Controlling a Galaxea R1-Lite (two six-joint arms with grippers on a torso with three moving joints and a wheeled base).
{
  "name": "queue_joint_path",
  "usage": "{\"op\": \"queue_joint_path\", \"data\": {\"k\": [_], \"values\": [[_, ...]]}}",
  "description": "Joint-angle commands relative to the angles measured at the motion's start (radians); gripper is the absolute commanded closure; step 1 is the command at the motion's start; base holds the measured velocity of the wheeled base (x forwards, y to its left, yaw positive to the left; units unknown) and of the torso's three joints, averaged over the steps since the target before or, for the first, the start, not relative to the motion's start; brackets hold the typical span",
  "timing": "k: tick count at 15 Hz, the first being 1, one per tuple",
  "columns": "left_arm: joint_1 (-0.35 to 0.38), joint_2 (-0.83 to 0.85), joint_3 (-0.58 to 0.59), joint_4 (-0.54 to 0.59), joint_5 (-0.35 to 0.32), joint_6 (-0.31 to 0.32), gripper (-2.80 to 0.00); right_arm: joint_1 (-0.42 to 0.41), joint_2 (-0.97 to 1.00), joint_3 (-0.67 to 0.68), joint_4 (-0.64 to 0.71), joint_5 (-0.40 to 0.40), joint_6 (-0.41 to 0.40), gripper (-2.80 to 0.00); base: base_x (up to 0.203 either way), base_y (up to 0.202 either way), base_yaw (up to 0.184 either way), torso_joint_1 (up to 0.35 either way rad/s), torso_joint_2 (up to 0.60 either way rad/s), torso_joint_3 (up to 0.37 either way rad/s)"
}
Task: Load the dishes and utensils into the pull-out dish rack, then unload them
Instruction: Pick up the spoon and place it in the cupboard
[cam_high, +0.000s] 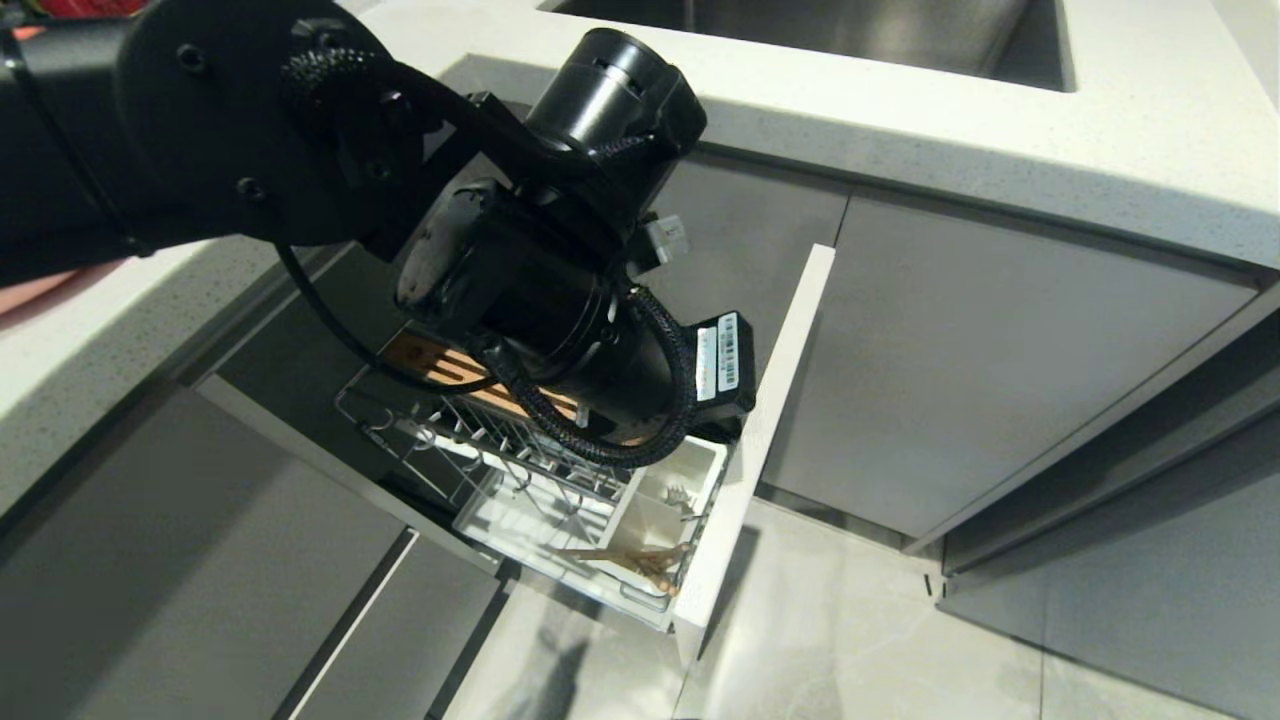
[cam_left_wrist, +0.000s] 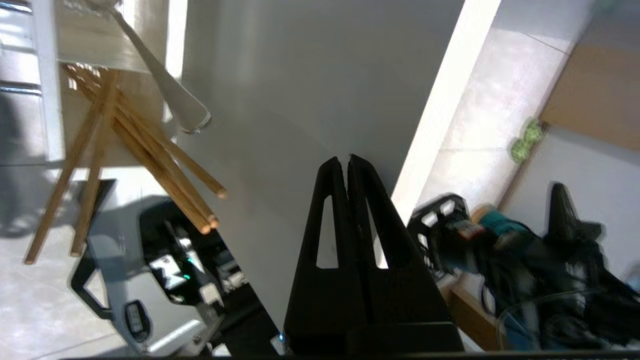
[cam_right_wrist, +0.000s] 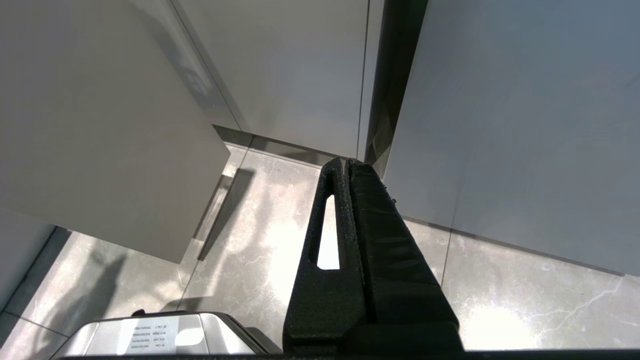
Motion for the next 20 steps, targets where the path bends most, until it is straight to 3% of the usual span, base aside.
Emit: {"op": "queue_joint_path", "data": {"k": [1, 14, 17, 20], "values": [[-0.004, 0.004, 0.000, 0.005, -0.022, -0.006, 0.00, 0.000, -0.004, 0.000, -0.001, 0.000, 0.000, 0.00, 0.000, 0.000, 0.000, 0.000, 0.00, 0.000], [-0.025, 0.011, 0.000, 0.007, -0.034, -0.018, 0.00, 0.000, -0.004, 0.000, -0.001, 0.000, 0.000, 0.00, 0.000, 0.000, 0.000, 0.000, 0.00, 0.000], [-0.021, 0.011, 0.000, 0.007, 0.002, -0.016, 0.00, 0.000, -0.004, 0.000, -0.001, 0.000, 0.000, 0.00, 0.000, 0.000, 0.000, 0.000, 0.00, 0.000], [-0.017, 0.020, 0.000, 0.005, 0.102, -0.014, 0.00, 0.000, -0.004, 0.000, -0.001, 0.000, 0.000, 0.00, 0.000, 0.000, 0.000, 0.000, 0.00, 0.000]]}}
